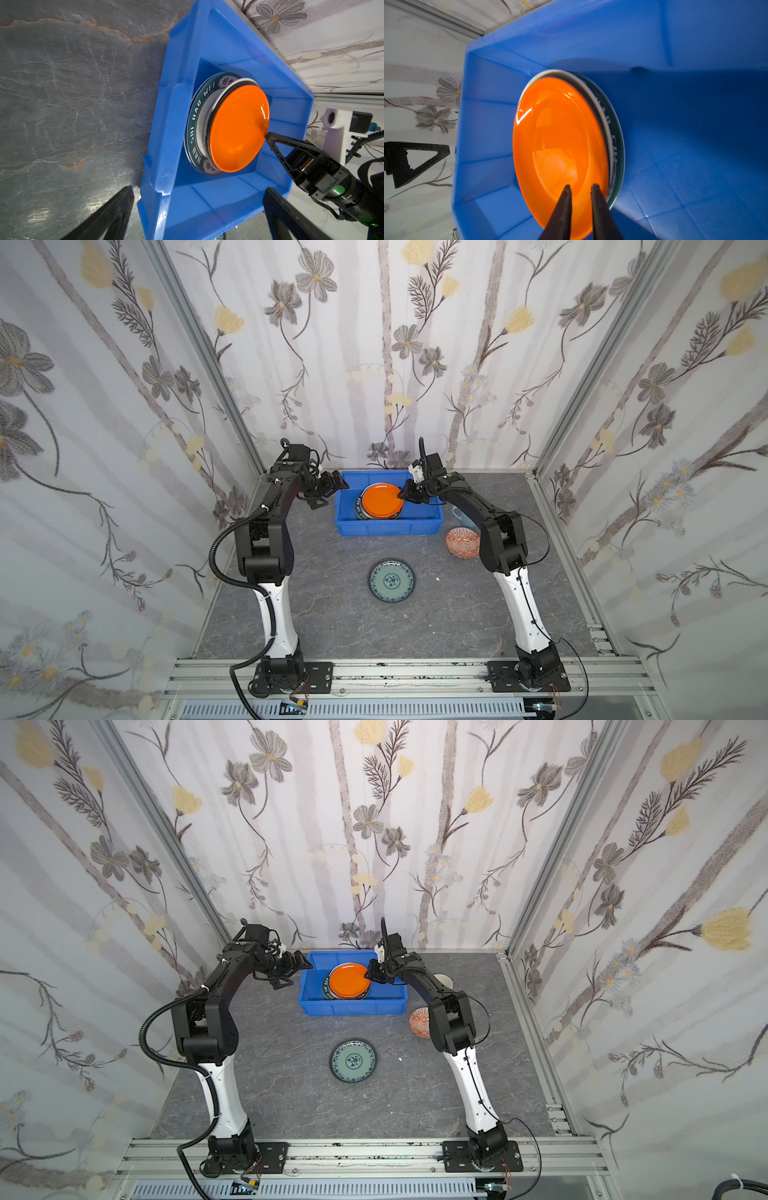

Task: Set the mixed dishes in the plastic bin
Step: 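Open both grippers and withdraw them from the bin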

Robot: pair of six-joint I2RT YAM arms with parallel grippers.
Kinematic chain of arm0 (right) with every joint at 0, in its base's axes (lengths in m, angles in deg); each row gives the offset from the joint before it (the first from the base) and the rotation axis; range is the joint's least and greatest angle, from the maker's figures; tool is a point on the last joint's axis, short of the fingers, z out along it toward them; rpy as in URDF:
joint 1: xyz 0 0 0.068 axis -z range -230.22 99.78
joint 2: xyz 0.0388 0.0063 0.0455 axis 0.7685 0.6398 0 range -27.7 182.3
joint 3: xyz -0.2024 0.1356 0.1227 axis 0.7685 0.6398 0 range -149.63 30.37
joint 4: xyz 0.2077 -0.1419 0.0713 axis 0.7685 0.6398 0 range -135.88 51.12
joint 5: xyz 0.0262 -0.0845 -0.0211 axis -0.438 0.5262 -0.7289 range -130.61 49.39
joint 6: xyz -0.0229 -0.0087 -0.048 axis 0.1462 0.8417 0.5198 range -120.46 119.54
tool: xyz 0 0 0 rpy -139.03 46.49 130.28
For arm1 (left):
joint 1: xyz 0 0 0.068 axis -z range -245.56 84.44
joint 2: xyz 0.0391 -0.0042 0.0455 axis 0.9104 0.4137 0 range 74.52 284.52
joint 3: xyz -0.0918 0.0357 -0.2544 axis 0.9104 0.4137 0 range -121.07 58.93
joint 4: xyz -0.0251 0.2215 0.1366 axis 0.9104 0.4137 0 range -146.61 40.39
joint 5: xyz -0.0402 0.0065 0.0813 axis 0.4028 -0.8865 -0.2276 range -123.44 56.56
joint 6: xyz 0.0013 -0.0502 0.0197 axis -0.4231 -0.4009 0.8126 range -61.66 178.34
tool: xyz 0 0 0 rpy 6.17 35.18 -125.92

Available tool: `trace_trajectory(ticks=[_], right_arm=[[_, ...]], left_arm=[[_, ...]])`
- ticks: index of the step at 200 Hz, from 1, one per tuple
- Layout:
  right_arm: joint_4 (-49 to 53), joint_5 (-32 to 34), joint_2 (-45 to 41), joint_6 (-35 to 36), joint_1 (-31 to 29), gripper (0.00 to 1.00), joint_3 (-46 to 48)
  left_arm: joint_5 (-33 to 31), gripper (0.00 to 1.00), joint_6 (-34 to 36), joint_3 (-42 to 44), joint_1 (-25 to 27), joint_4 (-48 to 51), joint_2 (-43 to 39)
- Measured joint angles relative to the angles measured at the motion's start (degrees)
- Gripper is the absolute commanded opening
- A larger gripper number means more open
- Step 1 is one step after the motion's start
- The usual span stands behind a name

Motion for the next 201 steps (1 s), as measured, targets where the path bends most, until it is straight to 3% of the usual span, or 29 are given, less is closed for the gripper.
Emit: trace_trajectory(ticks=[201], right_arm=[[1.81, 0.42, 1.07, 0.61, 0.44, 0.11, 0.0]], left_arm=[[0.26, 1.0, 0.04, 0.33, -0.28, 0.02, 0.5]])
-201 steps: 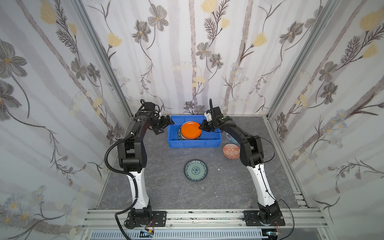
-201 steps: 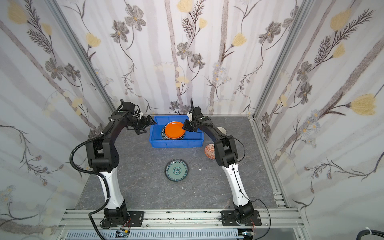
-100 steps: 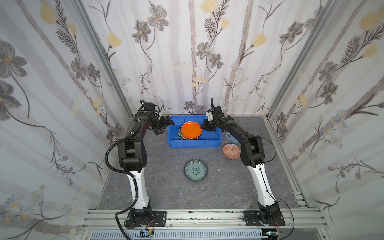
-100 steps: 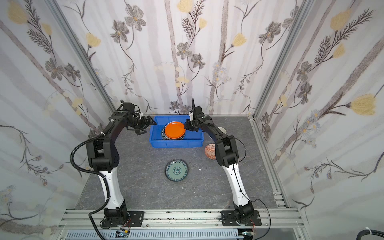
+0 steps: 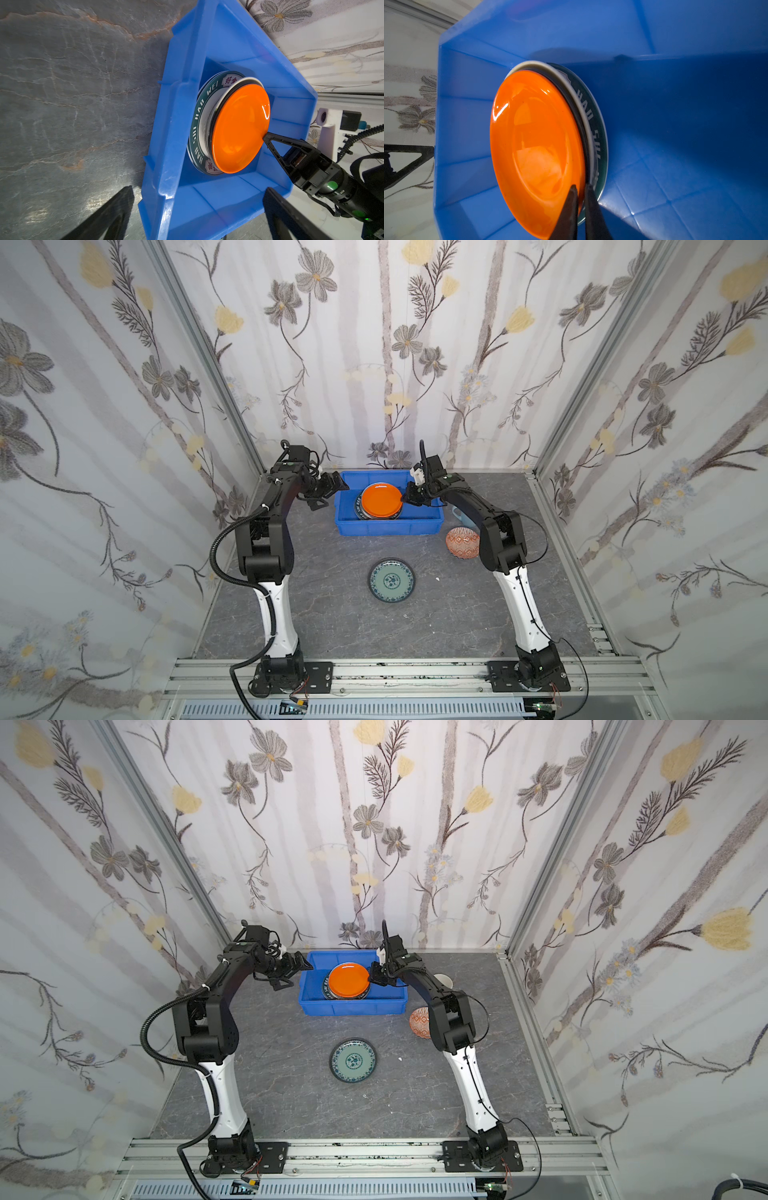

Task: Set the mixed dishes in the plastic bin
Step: 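Open both grippers and withdraw them from the bin, then lower both grippers to the rim of the blue-and-white floral plate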

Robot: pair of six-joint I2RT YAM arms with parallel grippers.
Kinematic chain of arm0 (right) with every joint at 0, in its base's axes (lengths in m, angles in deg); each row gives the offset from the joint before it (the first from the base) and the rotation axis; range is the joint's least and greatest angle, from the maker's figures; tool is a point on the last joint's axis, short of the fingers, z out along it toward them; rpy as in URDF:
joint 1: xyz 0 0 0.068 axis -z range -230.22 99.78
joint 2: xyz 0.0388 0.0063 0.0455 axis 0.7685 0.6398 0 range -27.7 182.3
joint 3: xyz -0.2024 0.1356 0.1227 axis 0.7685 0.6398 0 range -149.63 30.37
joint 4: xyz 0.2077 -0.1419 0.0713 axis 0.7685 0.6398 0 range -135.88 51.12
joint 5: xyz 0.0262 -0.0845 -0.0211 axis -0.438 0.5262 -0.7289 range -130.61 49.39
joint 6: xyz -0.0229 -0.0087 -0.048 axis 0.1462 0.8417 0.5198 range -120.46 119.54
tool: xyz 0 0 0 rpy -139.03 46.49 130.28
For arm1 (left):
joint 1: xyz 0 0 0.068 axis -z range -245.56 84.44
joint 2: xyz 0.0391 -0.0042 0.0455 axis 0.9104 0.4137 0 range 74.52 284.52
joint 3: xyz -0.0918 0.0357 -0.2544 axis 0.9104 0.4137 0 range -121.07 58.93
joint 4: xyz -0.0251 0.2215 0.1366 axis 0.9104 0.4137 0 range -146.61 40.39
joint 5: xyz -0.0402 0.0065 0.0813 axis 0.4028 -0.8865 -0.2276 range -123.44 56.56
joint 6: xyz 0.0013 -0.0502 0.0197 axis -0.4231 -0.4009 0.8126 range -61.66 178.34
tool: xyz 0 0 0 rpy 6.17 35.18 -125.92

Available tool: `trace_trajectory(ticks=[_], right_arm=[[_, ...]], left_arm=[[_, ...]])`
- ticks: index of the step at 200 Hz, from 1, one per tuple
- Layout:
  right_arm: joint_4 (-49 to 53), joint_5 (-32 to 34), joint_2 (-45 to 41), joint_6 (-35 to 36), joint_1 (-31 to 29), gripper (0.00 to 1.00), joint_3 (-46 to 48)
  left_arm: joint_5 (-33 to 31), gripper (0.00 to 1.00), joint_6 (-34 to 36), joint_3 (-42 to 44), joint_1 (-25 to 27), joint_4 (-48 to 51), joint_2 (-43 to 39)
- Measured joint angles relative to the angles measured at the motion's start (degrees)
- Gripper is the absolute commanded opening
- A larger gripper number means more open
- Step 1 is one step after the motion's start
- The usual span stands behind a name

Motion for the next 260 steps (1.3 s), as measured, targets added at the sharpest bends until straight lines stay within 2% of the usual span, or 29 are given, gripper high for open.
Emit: trace_trajectory(ticks=[47, 85, 131, 154, 184, 226, 260], right_arm=[[-0.09, -0.22, 0.0, 0.0, -0.13, 0.14, 0.0], [0.0, -0.2, -0.76, 0.33, -0.04, 0.25, 0.13], [-0.55, 0.26, -9.7, 2.05, 0.07, 0.27, 6.71], [-2.84, 0.55, -16.17, 3.02, -0.09, 0.28, 14.34], [-6.43, 1.36, -26.4, 3.76, -0.68, 0.28, 29.18], [-11.15, 1.9, -41.88, 4.13, -3.17, 0.28, 50.34], [-14.53, 2.69, -52.22, 3.37, -7.52, 0.29, 65.53]], left_arm=[[-0.02, 1.0, 0.0, 0.15, 0.0, 0.04, -0.02], [-0.02, 1.0, 0.04, 0.7, 0.02, 0.04, -0.66], [-0.13, 1.0, 0.2, 6.14, 0.57, -0.22, -5.14], [-0.72, 1.0, 0.22, 11.32, 1.77, -1.16, -9.16], [-2.73, 0.99, 0.13, 19.98, 4.76, -2.71, -15.5], [-6.88, 0.96, -1.95, 34.93, 11.98, -4.63, -27.52], [-9.68, 0.93, -6.08, 48.46, 18.18, -6.45, -38.73]])
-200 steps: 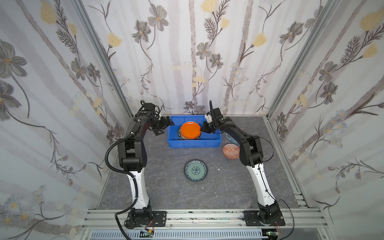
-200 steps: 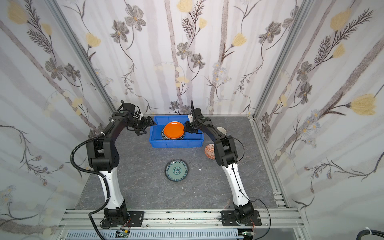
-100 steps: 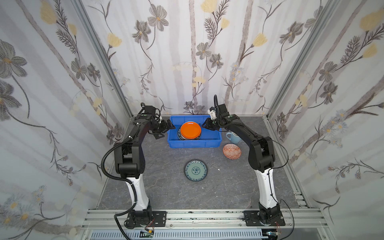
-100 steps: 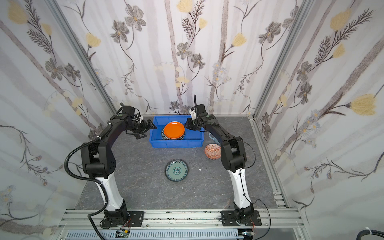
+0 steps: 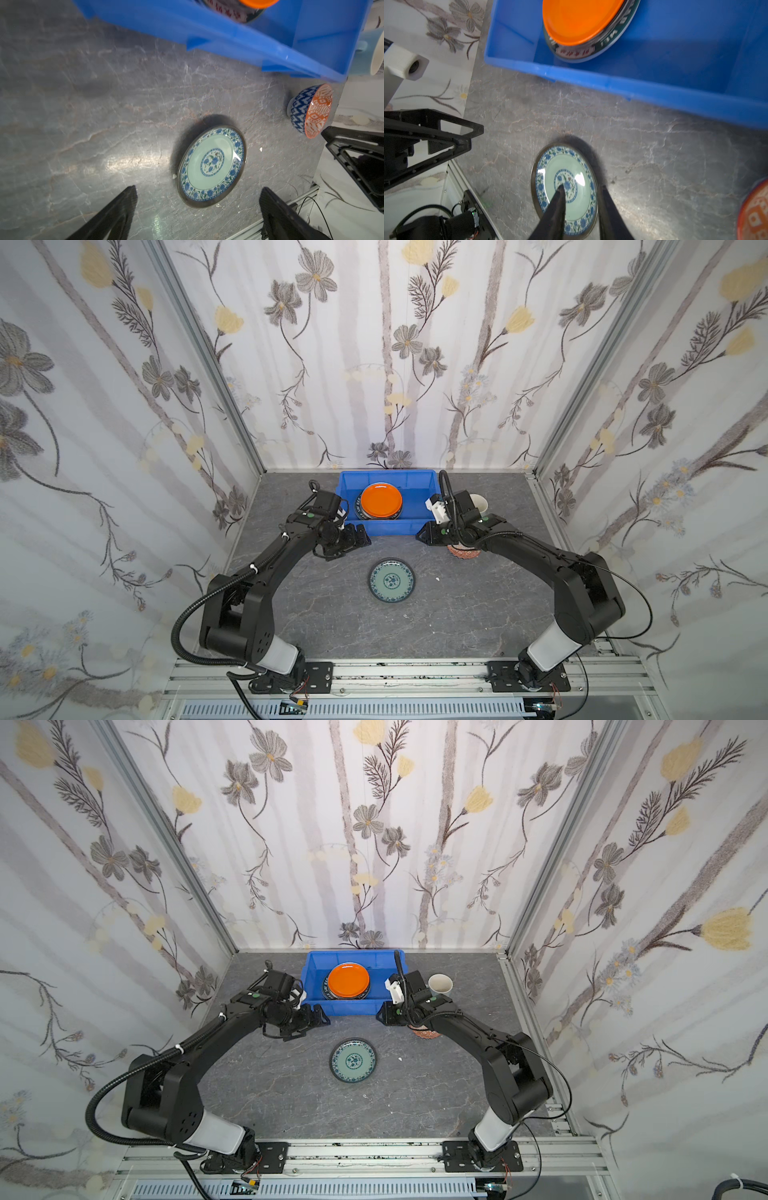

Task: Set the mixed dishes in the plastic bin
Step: 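Lower both grippers to the rim of the blue-and-white floral plate, then close both grippers on the floral plate rim and lift it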

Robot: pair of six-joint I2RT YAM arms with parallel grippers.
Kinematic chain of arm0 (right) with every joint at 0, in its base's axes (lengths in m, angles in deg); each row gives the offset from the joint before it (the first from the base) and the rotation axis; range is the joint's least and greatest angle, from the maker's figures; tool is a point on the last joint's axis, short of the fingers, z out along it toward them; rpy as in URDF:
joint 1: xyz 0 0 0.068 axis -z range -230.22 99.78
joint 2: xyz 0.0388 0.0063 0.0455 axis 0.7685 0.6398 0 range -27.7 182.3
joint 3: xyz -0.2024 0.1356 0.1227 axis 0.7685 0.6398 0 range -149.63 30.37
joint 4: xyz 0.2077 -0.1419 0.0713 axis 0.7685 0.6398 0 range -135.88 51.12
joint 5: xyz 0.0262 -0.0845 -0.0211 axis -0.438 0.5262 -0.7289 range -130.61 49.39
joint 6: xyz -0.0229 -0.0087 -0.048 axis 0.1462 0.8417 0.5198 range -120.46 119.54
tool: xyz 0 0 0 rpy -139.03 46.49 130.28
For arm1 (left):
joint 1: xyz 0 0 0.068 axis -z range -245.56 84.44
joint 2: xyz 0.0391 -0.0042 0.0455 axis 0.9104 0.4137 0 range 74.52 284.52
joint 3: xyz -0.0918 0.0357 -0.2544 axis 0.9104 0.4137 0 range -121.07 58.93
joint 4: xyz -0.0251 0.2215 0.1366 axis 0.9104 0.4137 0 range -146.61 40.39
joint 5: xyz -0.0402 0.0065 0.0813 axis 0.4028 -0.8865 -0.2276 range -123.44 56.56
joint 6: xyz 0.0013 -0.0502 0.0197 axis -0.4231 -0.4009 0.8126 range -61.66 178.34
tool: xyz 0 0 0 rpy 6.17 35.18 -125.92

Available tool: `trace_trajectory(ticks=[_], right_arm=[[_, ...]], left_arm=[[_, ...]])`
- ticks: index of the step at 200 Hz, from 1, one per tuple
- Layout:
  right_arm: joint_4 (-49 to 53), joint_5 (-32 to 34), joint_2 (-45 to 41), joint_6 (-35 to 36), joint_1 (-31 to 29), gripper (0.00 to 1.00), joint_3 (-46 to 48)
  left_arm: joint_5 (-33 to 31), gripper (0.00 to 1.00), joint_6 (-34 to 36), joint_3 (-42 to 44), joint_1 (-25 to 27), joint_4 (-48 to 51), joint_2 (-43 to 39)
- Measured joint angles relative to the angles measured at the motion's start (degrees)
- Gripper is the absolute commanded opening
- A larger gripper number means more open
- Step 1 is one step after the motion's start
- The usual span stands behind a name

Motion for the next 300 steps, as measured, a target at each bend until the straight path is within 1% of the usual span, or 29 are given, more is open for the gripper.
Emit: trace_trajectory(ticks=[33, 55, 72, 99, 131, 166, 181, 199, 210, 223, 250, 263, 274, 289, 300], right_arm=[[-4.35, -0.11, -6.32, -2.71, -4.17, 0.3, 12.94], [-6.64, 0.07, -8.13, -4.55, -6.19, 0.32, 17.88], [-8.7, 0.09, -8.35, -5.53, -7.23, 0.32, 20.63], [-10.05, 0.28, -7.91, -6.54, -7.54, 0.33, 22.4], [-12.57, 0.24, -6.16, -7.23, -7.69, 0.33, 23.54], [-14.36, 0.0, -2.36, -8.04, -7.69, 0.33, 22.64], [-14.69, -0.13, -0.48, -8.02, -7.69, 0.33, 21.64], [-15.61, -0.28, 1.51, -8.04, -7.69, 0.32, 20.39], [-15.37, -0.61, 2.69, -8.07, -7.69, 0.32, 19.06], [-16.02, -1.11, 3.96, -8.04, -7.69, 0.32, 17.29], [-16.26, -1.9, 6.16, -8.07, -7.69, 0.32, 14.99], [-16.11, -2.43, 7.26, -8.07, -7.69, 0.32, 14.08], [-16.11, -2.71, 8.09, -8.04, -7.69, 0.32, 13.55], [-16.09, -2.99, 9.18, -8.04, -7.69, 0.32, 13.14], [-16.11, -3.37, 9.62, -8.07, -7.69, 0.29, 12.94]], left_arm=[[-2.32, 0.93, -5.03, 11.76, 5.64, -1.49, -9.05], [-4.07, 0.91, -8.33, 17.7, 7.76, -2.43, -13.4], [-4.72, 0.9, -10.21, 20.31, 9.09, -3.63, -14.49], [-5.31, 0.9, -11.63, 21.51, 10.58, -5.79, -13.53], [-5.53, 0.89, -11.93, 21.35, 10.88, -8.61, -9.38], [-5.57, 0.86, -10.03, 16.68, 11.04, -9.01, -3.04], [-5.81, 0.82, -8.68, 13.92, 11.04, -9.09, -0.2], [-5.79, 0.72, -7.21, 11.47, 11.04, -9.14, 2.58], [-5.75, 0.7, -6.03, 10.32, 11.04, -9.16, 4.22], [-5.51, 0.64, -5.49, 9.14, 11.02, -9.16, 6.25], [-5.25, 0.54, -3.52, 7.32, 10.95, -8.79, 9.92], [-4.76, 0.52, -2.97, 6.78, 10.8, -8.76, 11.47], [-4.24, 0.46, -2.8, 6.38, 10.8, -8.76, 12.76], [-3.26, 0.4, -2.45, 5.95, 10.69, -9.09, 14.21], [-2.43, 0.39, -2.12, 5.6, 10.62, -9.35, 14.95]])
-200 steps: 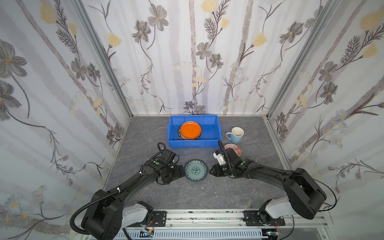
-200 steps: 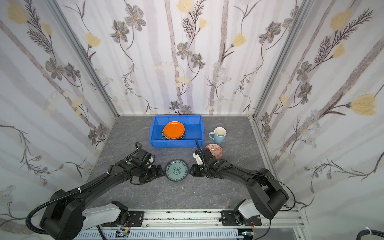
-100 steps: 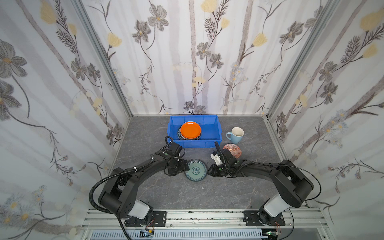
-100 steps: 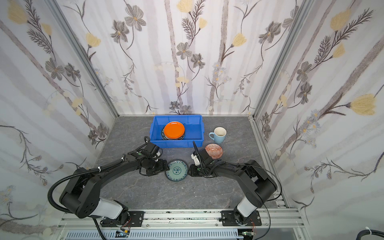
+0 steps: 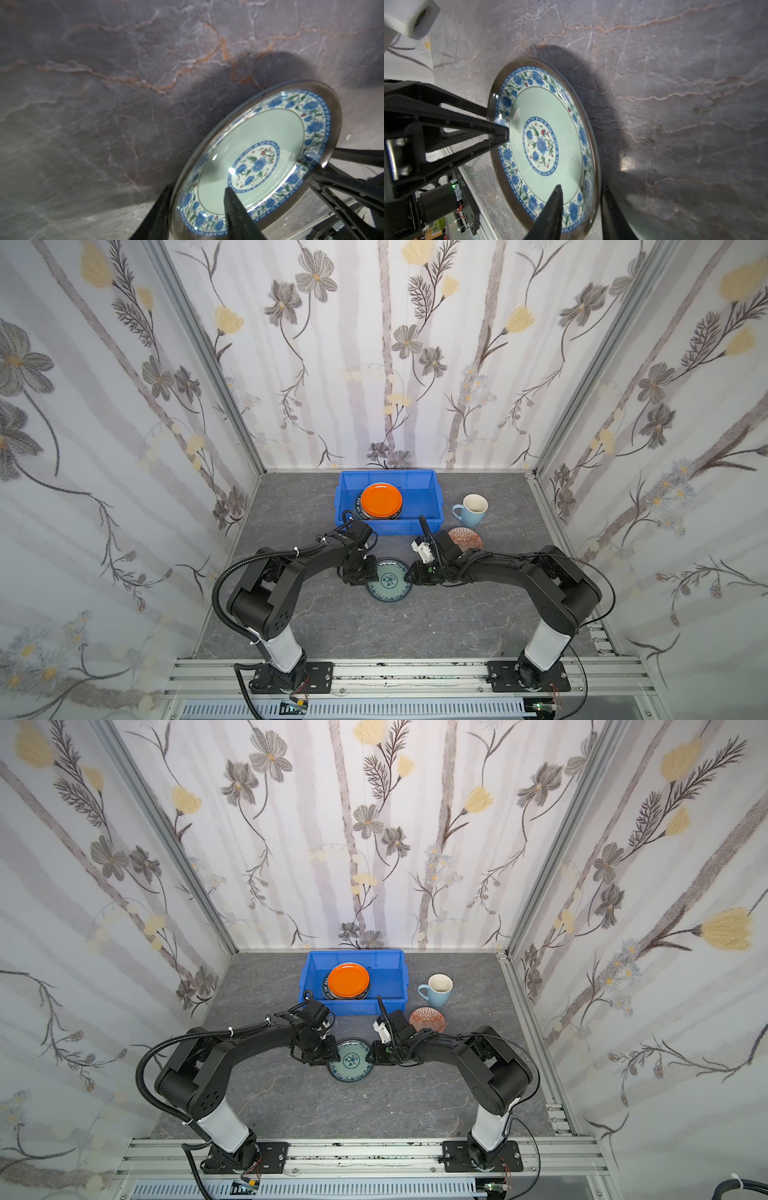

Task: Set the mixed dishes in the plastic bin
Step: 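Close both grippers on the floral plate rim and lift it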

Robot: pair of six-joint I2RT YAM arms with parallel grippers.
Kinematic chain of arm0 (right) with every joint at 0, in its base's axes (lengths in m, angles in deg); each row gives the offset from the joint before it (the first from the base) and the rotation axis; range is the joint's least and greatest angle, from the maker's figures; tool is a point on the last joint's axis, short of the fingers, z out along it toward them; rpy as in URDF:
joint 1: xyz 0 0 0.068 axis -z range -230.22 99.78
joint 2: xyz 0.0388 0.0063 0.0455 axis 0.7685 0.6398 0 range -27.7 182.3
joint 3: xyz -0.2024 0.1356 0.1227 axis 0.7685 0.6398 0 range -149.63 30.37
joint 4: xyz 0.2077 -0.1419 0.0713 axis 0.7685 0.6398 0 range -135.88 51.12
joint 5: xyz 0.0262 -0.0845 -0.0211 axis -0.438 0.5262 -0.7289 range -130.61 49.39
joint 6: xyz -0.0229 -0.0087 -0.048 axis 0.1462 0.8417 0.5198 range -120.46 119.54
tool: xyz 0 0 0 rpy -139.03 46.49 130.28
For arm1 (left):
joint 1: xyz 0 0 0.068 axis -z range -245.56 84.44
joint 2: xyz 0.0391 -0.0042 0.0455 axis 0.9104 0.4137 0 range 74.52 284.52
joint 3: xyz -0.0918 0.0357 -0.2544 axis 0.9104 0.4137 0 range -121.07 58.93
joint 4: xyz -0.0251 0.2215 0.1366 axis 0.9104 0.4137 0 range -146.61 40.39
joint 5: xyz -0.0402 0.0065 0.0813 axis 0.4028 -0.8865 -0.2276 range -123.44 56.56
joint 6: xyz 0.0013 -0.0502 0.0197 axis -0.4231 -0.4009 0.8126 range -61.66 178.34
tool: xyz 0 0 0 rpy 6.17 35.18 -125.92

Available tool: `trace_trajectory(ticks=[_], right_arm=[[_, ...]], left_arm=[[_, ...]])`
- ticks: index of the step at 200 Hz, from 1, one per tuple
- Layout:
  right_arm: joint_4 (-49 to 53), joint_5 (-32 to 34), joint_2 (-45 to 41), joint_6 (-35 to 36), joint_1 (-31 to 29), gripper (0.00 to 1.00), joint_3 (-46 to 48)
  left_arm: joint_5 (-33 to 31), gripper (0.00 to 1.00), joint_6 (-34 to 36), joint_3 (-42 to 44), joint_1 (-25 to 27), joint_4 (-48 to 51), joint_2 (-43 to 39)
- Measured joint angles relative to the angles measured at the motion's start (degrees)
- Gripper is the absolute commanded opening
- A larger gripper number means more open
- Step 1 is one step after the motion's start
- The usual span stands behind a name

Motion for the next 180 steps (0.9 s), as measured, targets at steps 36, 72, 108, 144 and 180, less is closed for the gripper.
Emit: trace_trajectory(ticks=[36, 72, 108, 144, 180], right_arm=[[0.44, 0.26, 0.7, -0.04, 0.11, 0.09, -0.46], [1.99, -0.83, 0.48, 0.26, 0.55, 0.04, -2.29], [5.33, -0.72, -0.04, 2.8, 0.87, 0.01, -5.11], [9.46, -0.57, -1.01, 5.18, 2.36, 0.01, -7.91], [12.76, -0.7, -1.62, 7.23, 3.37, 0.01, -11.69]], left_arm=[[0.63, 0.36, 0.04, -0.24, -0.04, -0.11, 0.85], [0.7, 0.52, 0.44, -1.01, -0.13, 0.87, 0.9], [1.07, 1.0, 0.74, -3.19, -0.13, 1.7, 0.59], [-2.47, 1.0, 1.57, -5.75, -1.57, 5.35, -3.96], [-4.55, 1.0, 2.21, -8.5, -4.31, 9.33, -9.99]])
